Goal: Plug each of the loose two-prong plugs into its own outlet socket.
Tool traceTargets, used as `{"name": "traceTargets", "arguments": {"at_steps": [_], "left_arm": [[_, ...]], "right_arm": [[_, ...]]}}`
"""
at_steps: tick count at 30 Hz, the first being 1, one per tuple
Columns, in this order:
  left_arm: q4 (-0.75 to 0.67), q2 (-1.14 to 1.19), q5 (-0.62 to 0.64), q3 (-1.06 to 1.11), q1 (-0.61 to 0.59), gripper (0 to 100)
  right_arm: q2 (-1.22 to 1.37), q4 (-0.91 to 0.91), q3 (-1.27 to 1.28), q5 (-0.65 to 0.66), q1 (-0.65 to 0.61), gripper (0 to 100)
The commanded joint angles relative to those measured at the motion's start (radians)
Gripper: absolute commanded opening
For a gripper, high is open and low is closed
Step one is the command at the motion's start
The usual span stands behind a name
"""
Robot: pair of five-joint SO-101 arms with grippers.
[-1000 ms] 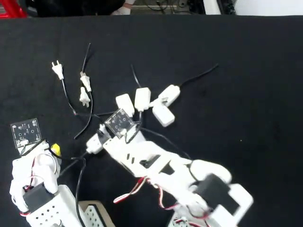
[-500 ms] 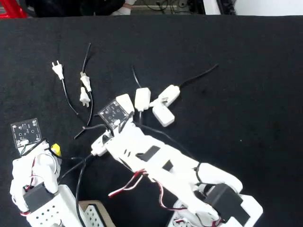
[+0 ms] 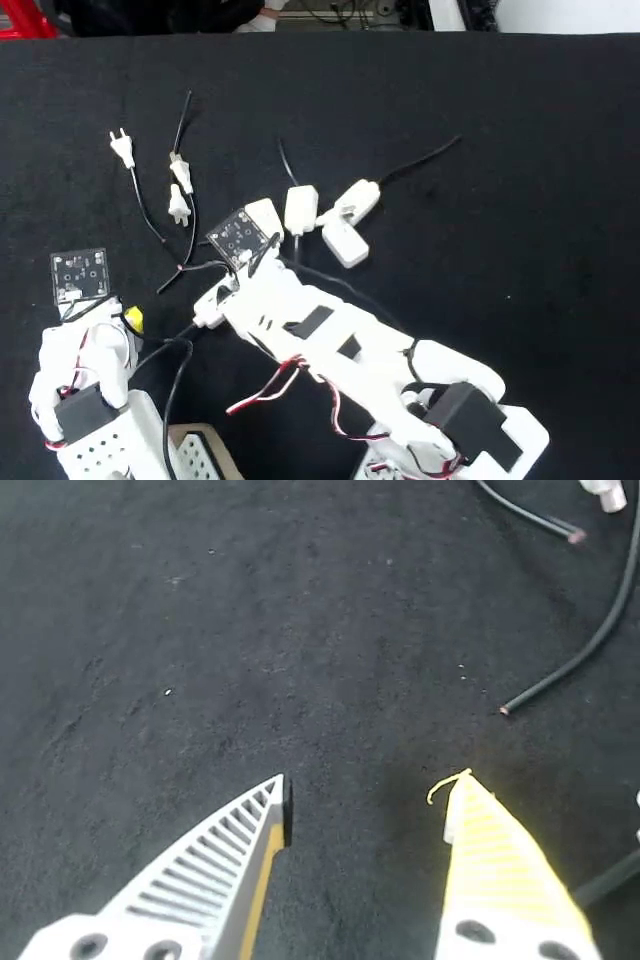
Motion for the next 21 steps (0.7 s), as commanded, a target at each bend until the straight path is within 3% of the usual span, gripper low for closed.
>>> {"name": "traceTargets", "arguments": {"at_steps": [1,8,13,17,21], "left_arm": [[0.011,-0.003,-0.012,-0.005,0.01,26],[0.011,-0.003,-0.012,-0.004,0.019,26],[0.012,-0.002,-0.012,0.007,0.117,26],[0.012,-0.002,-0.023,0.004,0.226,26],[0.012,-0.002,-0.106,0.013,0.337,26]], "right_arm": [[-0.042,0.138,-0.081,-0.012,0.021,21.9],[-0.217,0.66,-0.278,-0.014,0.021,22.0],[-0.363,0.964,-0.361,-0.005,0.021,22.0],[-0.487,1.2,-0.397,0.153,0.04,21.7],[-0.591,1.323,-0.424,0.304,0.178,21.6]]}}
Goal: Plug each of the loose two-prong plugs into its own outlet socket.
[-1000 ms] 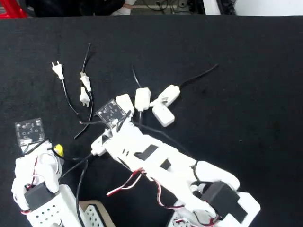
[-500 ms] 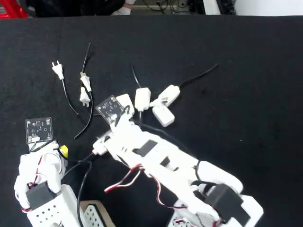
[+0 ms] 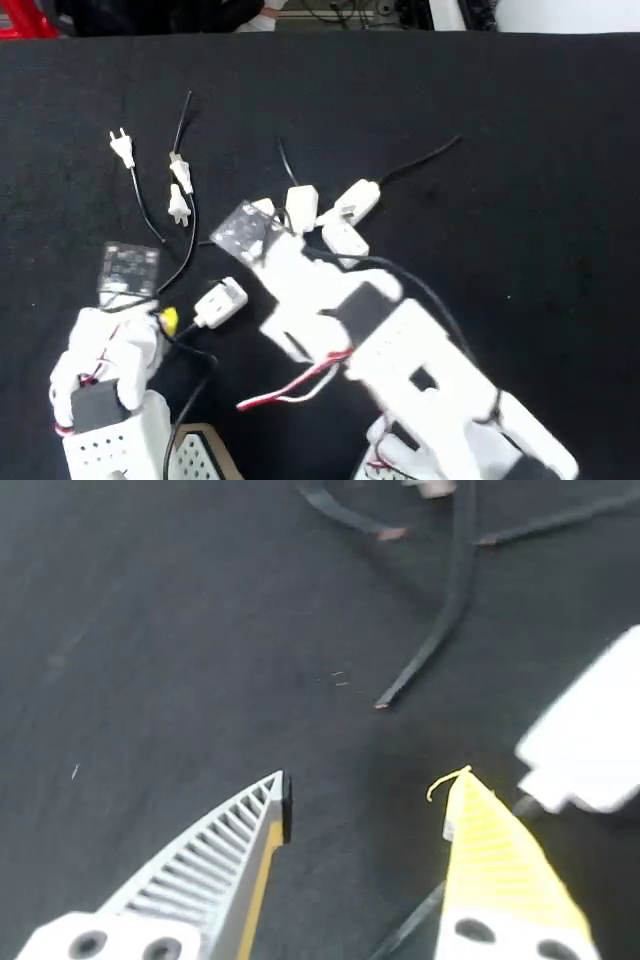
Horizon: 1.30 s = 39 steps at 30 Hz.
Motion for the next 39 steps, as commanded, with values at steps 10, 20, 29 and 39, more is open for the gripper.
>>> {"name": "traceTargets", "arguments": {"at_steps": [10,20,29,39], "left_arm": [[0.005,0.003,-0.071,-0.004,0.38,33],[-0.138,0.005,-0.103,0.076,0.417,33],[-0.272,0.005,-0.103,0.108,0.366,33],[-0.307,0.006,-0.104,0.124,0.36,33]], "right_arm": [[-0.061,0.02,0.024,0.201,0.488,21.5],[0.024,-0.077,0.076,0.201,0.493,21.5],[0.024,-0.077,0.079,0.201,0.493,21.5],[0.025,-0.077,0.079,0.198,0.491,21.5]]}}
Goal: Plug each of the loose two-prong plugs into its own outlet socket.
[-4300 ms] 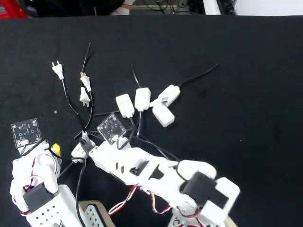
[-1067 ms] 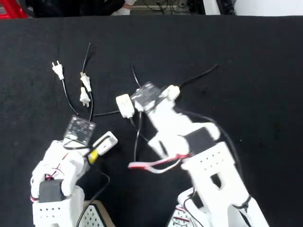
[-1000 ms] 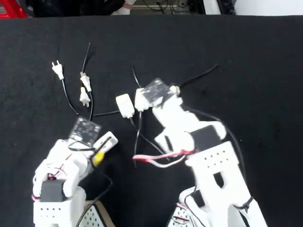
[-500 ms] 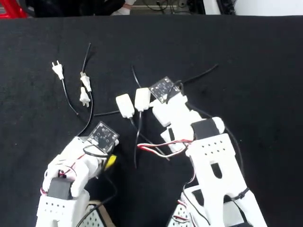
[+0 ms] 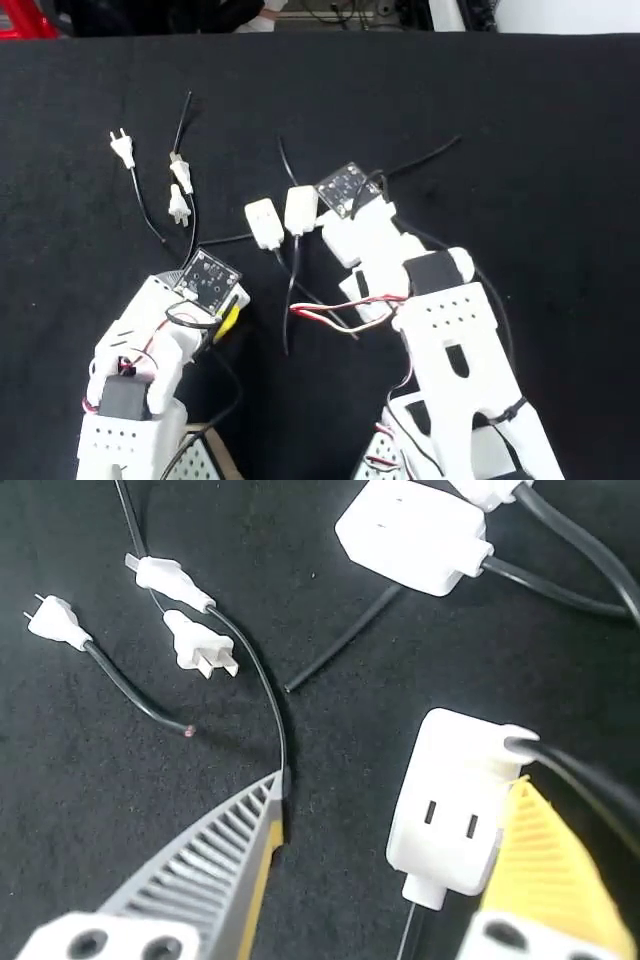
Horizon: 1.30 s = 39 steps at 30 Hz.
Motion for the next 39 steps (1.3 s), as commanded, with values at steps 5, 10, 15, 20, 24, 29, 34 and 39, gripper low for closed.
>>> {"name": "traceTargets", "arguments": {"at_steps": [5,10,15,20,24,29,34,39], "left_arm": [[0.026,0.055,-0.008,-0.053,-0.007,33],[0.12,0.308,-0.002,-0.311,-0.007,33],[0.015,0.672,0.025,-0.426,-0.005,33],[-0.107,1.065,0.018,-0.552,-0.001,33],[-0.117,1.332,0.018,-0.705,-0.001,33],[-0.176,1.527,0.018,-0.809,0.001,33],[-0.193,1.603,0.023,-0.851,-0.005,33],[-0.192,1.606,0.017,-0.846,0.015,27]], "right_arm": [[0.008,-0.012,-0.007,0.0,0.011,21.5],[0.01,-0.011,-0.005,-0.002,0.011,21.5],[0.01,-0.011,-0.002,-0.002,0.012,21.5],[0.005,-0.015,0.018,0.0,0.012,21.5],[0.005,-0.015,0.018,0.005,0.012,21.5],[0.005,-0.015,0.018,0.006,0.012,21.5],[0.005,-0.017,0.018,0.006,0.012,21.5],[0.004,-0.017,0.022,0.006,0.012,21.5]]}}
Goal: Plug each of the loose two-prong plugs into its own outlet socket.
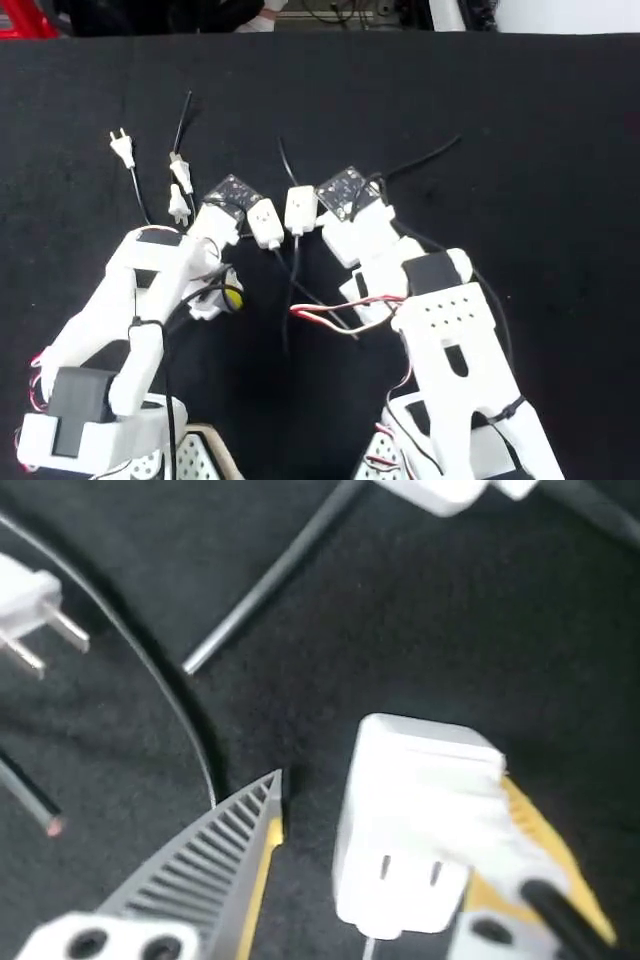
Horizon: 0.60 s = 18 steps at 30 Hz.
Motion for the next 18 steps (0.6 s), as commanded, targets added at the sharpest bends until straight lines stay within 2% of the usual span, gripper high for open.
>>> {"name": "traceTargets", "arguments": {"at_steps": [1,6,9,12,13,18], "left_arm": [[-0.017,0.002,0.003,-0.048,0.016,26],[0.003,-0.003,0.003,-0.044,0.016,21],[0.014,-0.005,0.003,-0.038,0.007,14],[0.11,-0.006,0.002,-0.067,-0.021,6],[0.146,-0.006,0.002,-0.085,-0.038,3],[0.242,-0.006,0.002,-0.177,-0.196,3]], "right_arm": [[-0.002,-0.015,0.005,0.008,0.012,21.5],[-0.002,-0.055,0.035,0.008,0.012,21.5],[-0.002,-0.055,0.036,0.008,0.012,21.5],[-0.002,-0.055,0.036,0.008,0.012,21.5],[-0.002,-0.055,0.038,0.008,0.014,21.5],[-0.002,-0.055,0.038,0.008,0.014,21.5]]}}
